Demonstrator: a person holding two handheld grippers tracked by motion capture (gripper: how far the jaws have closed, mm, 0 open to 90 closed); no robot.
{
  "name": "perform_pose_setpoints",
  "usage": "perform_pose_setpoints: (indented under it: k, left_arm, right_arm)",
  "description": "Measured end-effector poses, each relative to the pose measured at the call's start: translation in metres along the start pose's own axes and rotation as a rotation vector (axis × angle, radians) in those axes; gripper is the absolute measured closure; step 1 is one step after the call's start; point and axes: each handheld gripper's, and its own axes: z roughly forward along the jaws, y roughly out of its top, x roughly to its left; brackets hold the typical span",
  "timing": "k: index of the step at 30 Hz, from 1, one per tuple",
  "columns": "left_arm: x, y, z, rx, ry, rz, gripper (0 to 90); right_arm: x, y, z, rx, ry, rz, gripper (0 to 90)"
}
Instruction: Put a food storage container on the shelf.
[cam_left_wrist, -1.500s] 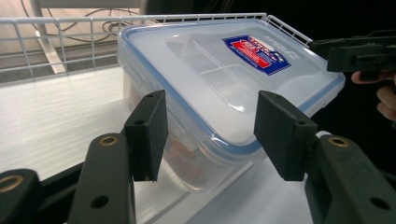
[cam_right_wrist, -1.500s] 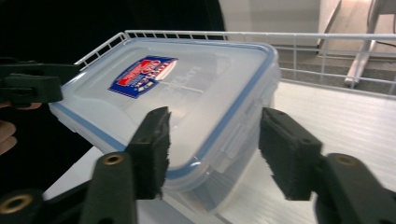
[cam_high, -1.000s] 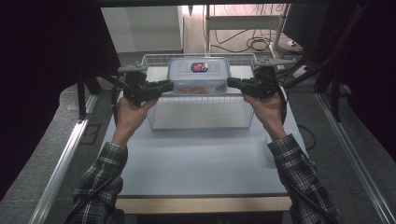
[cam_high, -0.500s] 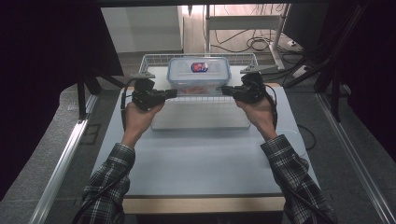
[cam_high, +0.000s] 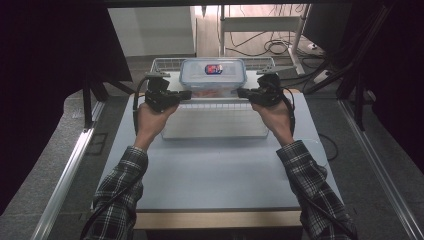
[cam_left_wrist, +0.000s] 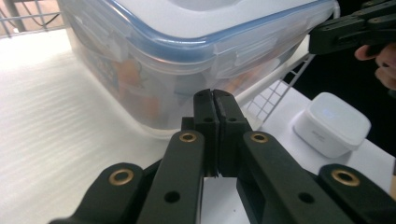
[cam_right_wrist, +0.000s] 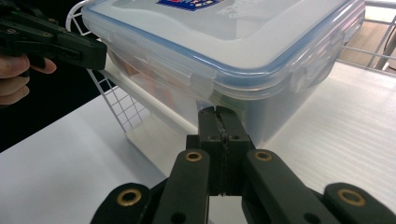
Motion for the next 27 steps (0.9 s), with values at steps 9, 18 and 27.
perform_pose_setpoints:
  k: [9,18,27]
  left_arm:
    - [-0.008,-0.025,-0.011,-0.063,-0.034,-0.007,80.7]
    - [-0.024,-0.057,-0.02,-0.047,0.004,0.031,56.1]
    - [-0.043,-0.088,-0.027,0.005,0.045,0.096,32.1]
  right_arm:
    - [0.001,-0.009,-0.005,-0.002,0.033,-0.004,82.8]
    - [0.016,-0.028,-0.015,0.008,0.072,-0.035,58.5]
    - [0.03,-0.05,-0.028,0.012,0.056,-0.077,37.7]
